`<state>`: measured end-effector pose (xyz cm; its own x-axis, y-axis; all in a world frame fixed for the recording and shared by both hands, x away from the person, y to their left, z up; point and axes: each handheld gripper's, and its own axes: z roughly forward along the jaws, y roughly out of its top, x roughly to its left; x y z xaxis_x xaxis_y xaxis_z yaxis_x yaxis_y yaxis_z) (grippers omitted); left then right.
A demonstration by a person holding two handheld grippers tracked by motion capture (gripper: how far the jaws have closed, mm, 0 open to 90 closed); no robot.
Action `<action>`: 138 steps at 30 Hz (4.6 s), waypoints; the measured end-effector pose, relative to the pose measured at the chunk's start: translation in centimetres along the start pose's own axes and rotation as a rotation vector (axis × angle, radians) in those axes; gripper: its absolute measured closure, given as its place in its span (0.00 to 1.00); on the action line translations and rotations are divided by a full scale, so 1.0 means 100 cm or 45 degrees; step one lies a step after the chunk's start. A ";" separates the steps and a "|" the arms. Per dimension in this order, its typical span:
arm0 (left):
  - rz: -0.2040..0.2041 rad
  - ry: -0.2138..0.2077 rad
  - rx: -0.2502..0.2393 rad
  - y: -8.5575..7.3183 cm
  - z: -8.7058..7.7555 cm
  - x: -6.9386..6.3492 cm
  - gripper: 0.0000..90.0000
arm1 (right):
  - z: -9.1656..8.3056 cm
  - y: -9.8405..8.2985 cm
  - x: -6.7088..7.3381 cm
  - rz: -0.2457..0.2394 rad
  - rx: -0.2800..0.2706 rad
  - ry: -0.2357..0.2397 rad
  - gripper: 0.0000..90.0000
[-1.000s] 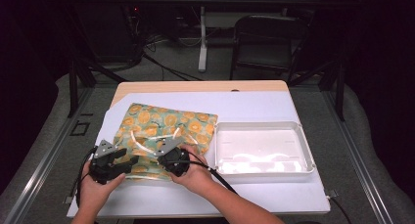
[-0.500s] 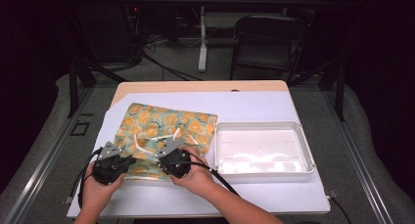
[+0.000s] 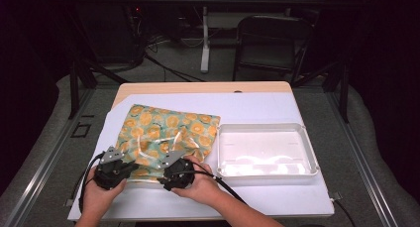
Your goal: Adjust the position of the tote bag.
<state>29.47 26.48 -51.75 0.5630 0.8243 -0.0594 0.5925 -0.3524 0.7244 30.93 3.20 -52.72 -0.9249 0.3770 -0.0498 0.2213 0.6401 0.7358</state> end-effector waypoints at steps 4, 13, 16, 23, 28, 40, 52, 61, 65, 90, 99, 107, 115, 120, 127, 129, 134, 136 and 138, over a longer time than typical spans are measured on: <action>0.002 -0.003 -0.003 -0.001 0.000 0.000 1.00 | 0.004 -0.001 0.002 -0.045 0.012 -0.077 0.57; 0.016 -0.015 -0.003 -0.001 0.001 -0.001 1.00 | 0.007 -0.002 -0.006 -0.007 0.041 -0.087 0.90; 0.021 -0.016 -0.003 -0.001 0.002 -0.001 1.00 | 0.008 -0.002 -0.008 0.009 0.048 -0.079 0.96; 0.034 -0.005 -0.022 0.004 -0.002 -0.003 1.00 | 0.004 -0.001 -0.011 0.033 0.022 -0.065 1.00; 0.042 -0.007 -0.043 0.012 -0.008 -0.006 1.00 | -0.009 0.003 -0.017 0.057 0.002 -0.039 1.00; 0.067 -0.018 -0.086 0.039 -0.033 -0.007 1.00 | -0.036 0.024 -0.022 0.052 -0.071 -0.027 1.00; 0.105 -0.040 -0.093 0.053 -0.057 -0.023 1.00 | -0.070 0.034 -0.012 0.001 -0.115 0.006 1.00; 0.149 -0.017 -0.099 0.061 -0.071 -0.030 1.00 | -0.084 0.043 -0.011 0.017 -0.150 0.009 1.00; 0.147 -0.014 -0.123 0.066 -0.077 -0.029 1.00 | -0.089 0.049 -0.012 0.003 -0.160 0.000 1.00; 0.133 -0.049 -0.082 0.071 -0.055 -0.021 1.00 | -0.078 0.040 -0.035 0.079 -0.133 0.001 1.00; 0.141 -0.043 -0.111 0.079 -0.061 -0.022 1.00 | -0.088 0.046 -0.037 0.099 -0.179 0.021 1.00; 0.167 -0.036 -0.163 0.086 -0.076 -0.028 1.00 | -0.108 0.060 -0.026 0.038 -0.248 0.023 1.00; 0.199 -0.022 -0.197 0.100 -0.089 -0.032 1.00 | -0.124 0.072 -0.030 0.035 -0.319 -0.003 1.00; 0.163 -0.044 -0.173 0.110 -0.079 -0.021 1.00 | -0.122 0.075 -0.044 0.063 -0.317 -0.032 1.00; 0.125 -0.054 -0.142 0.118 -0.061 -0.009 1.00 | -0.106 0.074 -0.061 0.093 -0.233 -0.055 1.00; 0.121 -0.051 -0.127 0.119 -0.056 -0.007 1.00 | -0.100 0.073 -0.063 0.077 -0.200 -0.059 1.00; 0.115 -0.028 -0.079 0.121 -0.044 0.000 1.00 | -0.088 0.071 -0.068 0.082 -0.148 -0.051 1.00; 0.107 -0.019 -0.067 0.122 -0.039 0.004 1.00 | -0.083 0.070 -0.071 0.101 -0.143 -0.042 1.00; 0.094 -0.012 -0.062 0.123 -0.036 0.007 1.00 | -0.080 0.070 -0.074 0.109 -0.133 -0.036 1.00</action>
<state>35.07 24.31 -40.44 0.6096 0.7926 -0.0108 0.5205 -0.3900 0.7596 36.84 -0.45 -41.78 -0.8946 0.4468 -0.0020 0.2641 0.5323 0.8043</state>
